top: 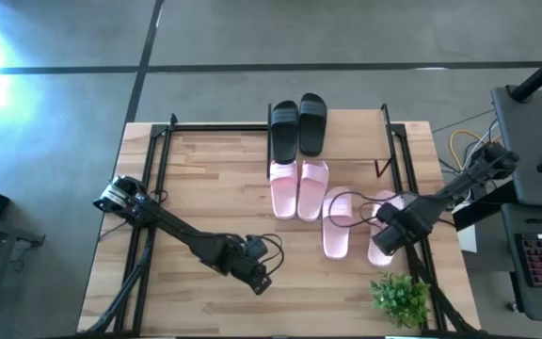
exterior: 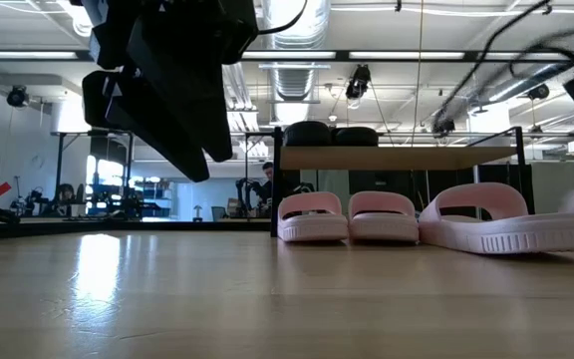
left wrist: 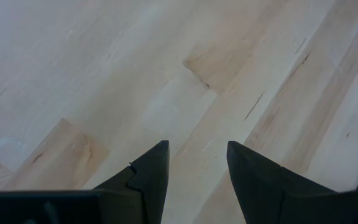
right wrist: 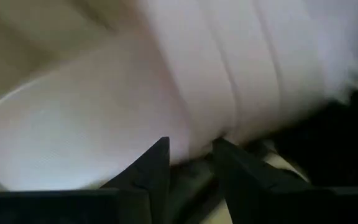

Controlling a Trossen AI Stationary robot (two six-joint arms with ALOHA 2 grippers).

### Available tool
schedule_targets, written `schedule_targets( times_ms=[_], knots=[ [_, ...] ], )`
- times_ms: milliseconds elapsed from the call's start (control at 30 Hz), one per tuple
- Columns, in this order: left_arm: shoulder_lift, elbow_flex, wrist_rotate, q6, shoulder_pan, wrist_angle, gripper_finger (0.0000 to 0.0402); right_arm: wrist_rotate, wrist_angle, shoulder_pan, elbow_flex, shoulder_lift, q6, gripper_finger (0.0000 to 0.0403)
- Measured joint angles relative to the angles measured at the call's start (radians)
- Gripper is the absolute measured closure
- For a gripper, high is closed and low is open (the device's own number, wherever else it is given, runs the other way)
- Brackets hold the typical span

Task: Pick and place slides into the shelf
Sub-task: Put the pink slide under the shelf

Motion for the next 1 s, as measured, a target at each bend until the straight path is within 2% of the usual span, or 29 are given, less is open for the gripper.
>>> schedule_targets(
  times_ms=[100,367,633,800,1000],
  knots=[
    [0.0,0.0,-0.007,0.001,0.0,0.002,0.0254,-0.008,-0.024,0.001,-0.002,-0.001,0.031,0.0287],
    [0.0,-0.011,-0.008,-0.003,0.0,0.005,0.0254,0.067,-0.021,0.002,0.005,0.0,0.086,0.0287],
    [-0.001,-0.014,0.056,-0.006,0.001,0.066,0.0254,0.109,0.231,0.001,0.09,-0.001,-0.076,0.0291],
    [-0.002,-0.019,0.077,-0.032,0.001,0.076,0.0254,0.109,0.079,-0.016,0.05,0.018,-0.034,0.0308],
    [-0.002,-0.048,0.077,-0.063,0.002,0.077,0.0254,0.102,0.112,-0.056,-0.004,0.031,-0.087,0.0332]
  ],
)
